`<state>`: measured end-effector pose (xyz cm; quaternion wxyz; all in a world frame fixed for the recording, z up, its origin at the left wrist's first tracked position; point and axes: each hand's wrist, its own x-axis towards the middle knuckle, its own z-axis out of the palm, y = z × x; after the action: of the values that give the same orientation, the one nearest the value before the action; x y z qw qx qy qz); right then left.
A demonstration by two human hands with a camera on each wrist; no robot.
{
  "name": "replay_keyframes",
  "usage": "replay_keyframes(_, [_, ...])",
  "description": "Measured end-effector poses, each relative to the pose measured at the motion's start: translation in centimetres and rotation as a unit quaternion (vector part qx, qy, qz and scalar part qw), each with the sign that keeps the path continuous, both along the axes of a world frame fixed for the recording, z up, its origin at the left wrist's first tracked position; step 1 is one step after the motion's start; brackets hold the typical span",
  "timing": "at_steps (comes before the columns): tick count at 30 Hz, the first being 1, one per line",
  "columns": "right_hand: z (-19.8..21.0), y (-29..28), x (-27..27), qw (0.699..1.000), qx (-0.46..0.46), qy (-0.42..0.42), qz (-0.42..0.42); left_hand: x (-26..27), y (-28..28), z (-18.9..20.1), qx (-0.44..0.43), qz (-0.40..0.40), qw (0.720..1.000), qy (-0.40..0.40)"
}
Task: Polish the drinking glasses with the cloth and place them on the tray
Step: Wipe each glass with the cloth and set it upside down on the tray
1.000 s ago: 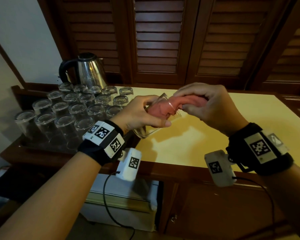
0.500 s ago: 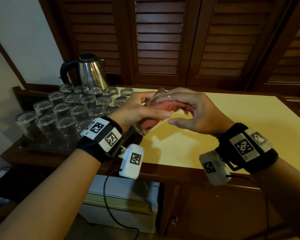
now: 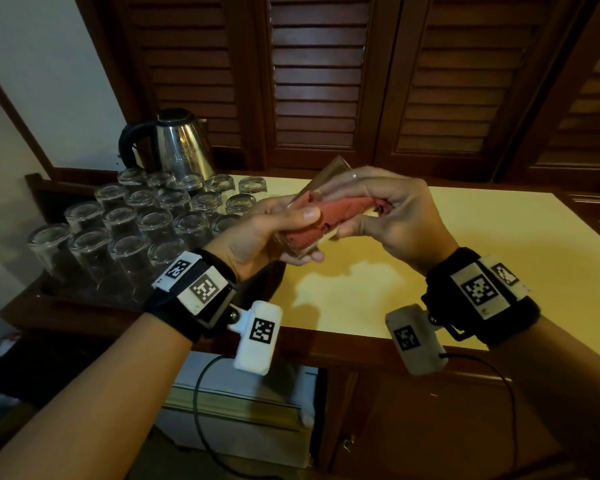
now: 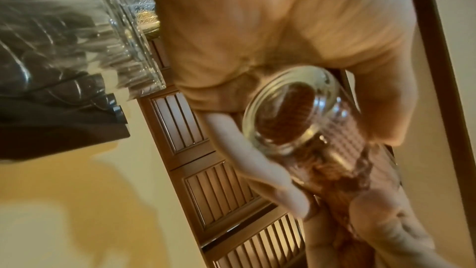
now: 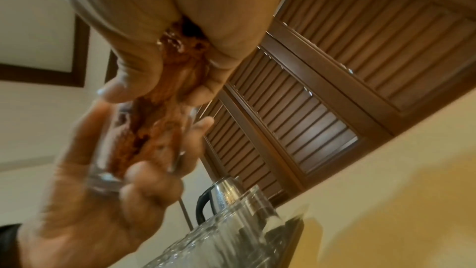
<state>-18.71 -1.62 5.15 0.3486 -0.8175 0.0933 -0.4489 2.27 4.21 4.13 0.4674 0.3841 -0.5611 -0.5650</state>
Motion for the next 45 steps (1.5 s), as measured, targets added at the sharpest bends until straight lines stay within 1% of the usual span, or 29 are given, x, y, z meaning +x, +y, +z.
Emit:
replay_keyframes(2, [0.0, -0.3, -0.2, 1.000, -0.015, 0.015, 0.002, -0.1, 0.2, 0.2, -0.025, 0.023, 0.999, -0.005])
replay_keyframes(4, [-0.2, -0.2, -0.3, 0.999, 0.025, 0.031, 0.003, -0.2, 0.3, 0.7, -0.099, 0.087, 0.989, -0.070])
replay_keyframes(7, [-0.7, 0.4, -0.1, 0.993, 0.111, 0.032, 0.006, -0.3, 0.4, 1.1, -0.221, 0.156, 0.938, -0.217])
replay_keyframes(9, [-1.1, 0.7, 0.3, 0.989, 0.146, 0.008, -0.002, -0.7, 0.5, 0.9, -0.257, 0.196, 0.903, -0.281])
replay_keyframes(10, [-1.3, 0.7, 0.5, 0.987, 0.158, -0.008, -0.007, -0.9, 0.5, 0.7, -0.257, 0.210, 0.898, -0.290])
replay_keyframes(11, [-1.6, 0.7, 0.6, 0.986, 0.164, -0.023, -0.011, -0.9, 0.3, 0.5, -0.237, 0.218, 0.905, -0.277])
replay_keyframes(12, [-1.8, 0.6, 0.7, 0.986, 0.166, -0.033, -0.015, -0.9, 0.2, 0.4, -0.196, 0.216, 0.925, -0.242])
replay_keyframes(14, [-1.8, 0.6, 0.7, 0.986, 0.159, -0.045, -0.014, -0.8, 0.4, 0.5, -0.067, 0.172, 0.975, -0.119])
replay_keyframes(15, [-1.6, 0.6, 0.7, 0.988, 0.145, -0.047, -0.008, -0.7, 0.5, 0.5, -0.014, 0.139, 0.988, -0.060])
replay_keyframes(17, [-1.3, 0.5, 0.7, 0.994, 0.106, -0.036, 0.004, -0.6, 0.7, 0.4, -0.002, 0.113, 0.994, -0.012])
replay_keyframes(19, [-1.2, 0.2, 0.8, 0.994, 0.106, -0.020, 0.010, -0.4, 1.0, 0.5, -0.070, 0.138, 0.987, -0.039])
replay_keyframes(20, [-1.2, 0.1, 1.0, 0.992, 0.128, -0.015, 0.015, -0.3, 1.0, 0.6, -0.124, 0.161, 0.976, -0.082])
replay_keyframes(21, [-1.3, 0.0, 1.0, 0.987, 0.160, -0.012, 0.024, -0.1, 1.0, 0.6, -0.181, 0.187, 0.955, -0.144])
replay_keyframes(23, [-1.4, 0.0, 1.1, 0.976, 0.214, -0.009, 0.045, 0.3, 0.9, 0.4, -0.265, 0.232, 0.898, -0.265])
replay_keyframes(24, [-1.4, 0.0, 1.1, 0.973, 0.223, -0.007, 0.049, 0.4, 0.9, 0.3, -0.282, 0.242, 0.881, -0.294])
replay_keyframes(25, [-1.5, 0.1, 1.2, 0.973, 0.224, -0.008, 0.048, 0.4, 1.0, 0.0, -0.291, 0.243, 0.876, -0.298])
replay_keyframes(27, [-1.5, 0.2, 1.2, 0.975, 0.219, -0.017, 0.035, 0.1, 1.1, -0.3, -0.290, 0.240, 0.882, -0.284])
replay_keyframes(28, [-1.4, 0.2, 1.2, 0.976, 0.214, -0.022, 0.028, -0.2, 1.1, -0.4, -0.270, 0.242, 0.894, -0.263])
replay_keyframes(29, [-1.3, 0.2, 1.2, 0.979, 0.203, -0.024, 0.023, -0.5, 1.1, -0.4, -0.229, 0.241, 0.917, -0.222])
replay_keyframes(31, [-0.9, 0.2, 1.3, 0.987, 0.157, -0.011, 0.009, -0.9, 1.3, -0.1, -0.094, 0.211, 0.970, -0.081])
replay_keyframes(32, [-0.7, 0.2, 1.3, 0.991, 0.135, 0.003, 0.002, -0.9, 1.3, -0.2, -0.048, 0.188, 0.981, -0.024])
replay_keyframes(33, [-0.6, 0.2, 1.3, 0.993, 0.120, 0.016, -0.002, -0.9, 1.4, -0.4, -0.037, 0.177, 0.983, 0.002])
replay_keyframes(35, [-0.5, 0.1, 1.4, 0.992, 0.119, 0.034, 0.000, -0.7, 1.7, -0.4, -0.066, 0.193, 0.979, -0.006])
replay_keyframes(36, [-0.6, 0.1, 1.4, 0.990, 0.133, 0.037, 0.007, -0.7, 1.8, -0.4, -0.100, 0.213, 0.971, -0.032])
replay_keyframes(40, [-1.2, 0.1, 2.1, 0.975, 0.216, 0.020, 0.042, 0.1, 1.4, -1.0, -0.268, 0.271, 0.899, -0.216])
replay_keyframes(42, [-1.4, 0.1, 2.4, 0.974, 0.223, 0.008, 0.037, 0.3, 1.3, -1.5, -0.291, 0.277, 0.883, -0.244])
replay_keyframes(43, [-1.4, 0.1, 2.6, 0.974, 0.224, 0.000, 0.036, 0.4, 1.3, -1.5, -0.280, 0.281, 0.885, -0.245])
replay_keyframes(44, [-1.4, 0.2, 2.6, 0.975, 0.221, -0.007, 0.035, 0.4, 1.3, -1.4, -0.246, 0.277, 0.901, -0.226])
replay_keyframes(45, [-1.3, 0.2, 2.6, 0.977, 0.210, -0.010, 0.033, 0.3, 1.3, -1.0, -0.186, 0.264, 0.929, -0.181])
